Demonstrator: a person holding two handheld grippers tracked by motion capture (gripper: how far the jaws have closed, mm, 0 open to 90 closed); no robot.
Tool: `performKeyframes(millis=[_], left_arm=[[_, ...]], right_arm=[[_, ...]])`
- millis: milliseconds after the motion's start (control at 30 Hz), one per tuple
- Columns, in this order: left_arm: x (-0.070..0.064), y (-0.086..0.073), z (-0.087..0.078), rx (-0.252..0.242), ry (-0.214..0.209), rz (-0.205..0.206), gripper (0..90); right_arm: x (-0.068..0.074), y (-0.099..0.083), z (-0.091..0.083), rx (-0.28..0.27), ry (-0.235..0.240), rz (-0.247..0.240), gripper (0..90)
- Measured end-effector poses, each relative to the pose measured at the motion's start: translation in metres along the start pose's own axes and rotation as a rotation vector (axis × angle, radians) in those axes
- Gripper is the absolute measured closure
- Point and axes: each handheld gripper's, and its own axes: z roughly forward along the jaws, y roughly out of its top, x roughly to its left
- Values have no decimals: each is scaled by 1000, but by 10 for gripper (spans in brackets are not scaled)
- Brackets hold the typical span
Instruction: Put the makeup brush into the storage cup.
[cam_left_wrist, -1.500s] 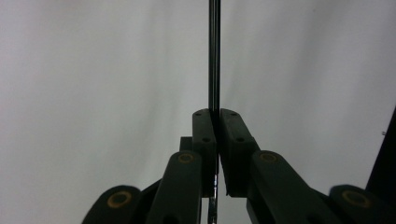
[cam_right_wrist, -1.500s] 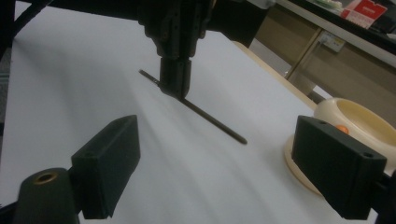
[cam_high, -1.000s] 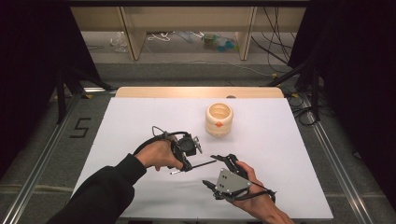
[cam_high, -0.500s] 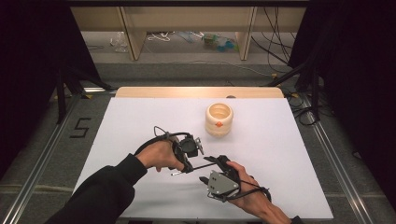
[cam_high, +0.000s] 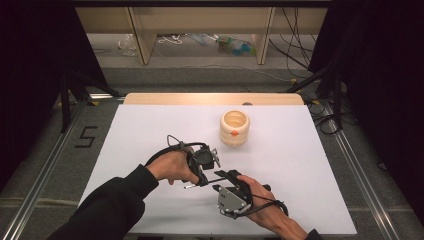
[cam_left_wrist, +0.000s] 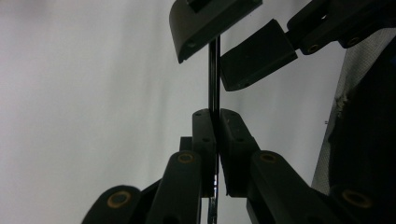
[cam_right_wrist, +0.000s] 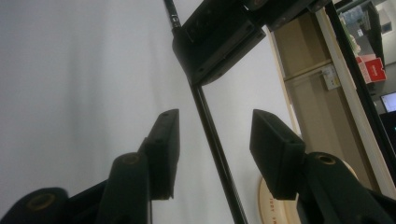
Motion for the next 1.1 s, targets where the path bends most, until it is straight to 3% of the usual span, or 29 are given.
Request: performKeyframes(millis=[67, 100, 167, 233, 267, 300, 367, 400, 533, 567, 633, 933, 967, 1000, 1100], left_arm=[[-1, 0, 0, 0, 0, -1, 854], [-1, 0, -1, 1, 2, 1, 854], [-1, 1, -2, 4, 3, 1, 854], [-1, 2, -2, 3, 5, -2, 853], [-1, 2, -2, 6, 4, 0, 854], [-1, 2, -2, 8, 3, -2, 854], [-2, 3, -1, 10, 3, 0, 854], [-2, 3, -1, 10, 3, 0, 853], [-2, 5, -1, 10, 4, 5, 854], [-2, 5, -1, 10, 4, 5, 853], [-3, 5, -1, 12, 1, 5, 853], [-4, 6, -2, 12, -1, 10, 853], [-4, 6, -2, 12, -2, 10, 853], [-4, 6, -2, 11, -2, 6, 853], [-4, 7, -2, 11, -2, 8, 853]], right_arm=[[2, 0, 0, 8, 1, 15, 564], [0, 1, 0, -2, 4, -14, 575], [3, 2, 0, 17, -3, 14, 599], [2, 4, 1, 12, -1, -14, 622], [6, 5, 2, 10, -4, 21, 644], [6, 5, 2, 10, -4, 21, 644], [5, 6, 2, 14, -2, -22, 672], [1, 5, 2, 37, -16, -105, 677], [5, 6, 1, 42, -12, -80, 703], [4, 6, 2, 38, 3, -102, 709], [2, 7, 2, 29, -15, -152, 724], [1, 8, 1, 27, -7, -188, 749], [0, 8, 1, 31, -13, -209, 757], [2, 8, 0, 34, -18, -184, 762], [4, 8, 0, 40, -14, -169, 775]])
